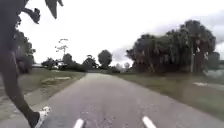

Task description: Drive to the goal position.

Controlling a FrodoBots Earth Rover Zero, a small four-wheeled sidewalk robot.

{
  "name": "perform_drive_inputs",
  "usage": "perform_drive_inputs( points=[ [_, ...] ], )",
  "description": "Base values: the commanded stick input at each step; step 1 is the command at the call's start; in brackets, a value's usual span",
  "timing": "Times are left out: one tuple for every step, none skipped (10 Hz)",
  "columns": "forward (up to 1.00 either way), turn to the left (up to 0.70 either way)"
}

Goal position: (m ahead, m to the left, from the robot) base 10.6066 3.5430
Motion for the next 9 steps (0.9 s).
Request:
perform_drive_inputs(
  points=[
    [0.70, 0.00],
    [0.70, 0.04],
    [0.70, 0.11],
    [0.70, 0.15],
    [0.70, 0.18],
    [0.70, 0.18],
    [0.70, 0.11],
    [0.70, 0.03],
    [0.70, 0.00]
  ],
)
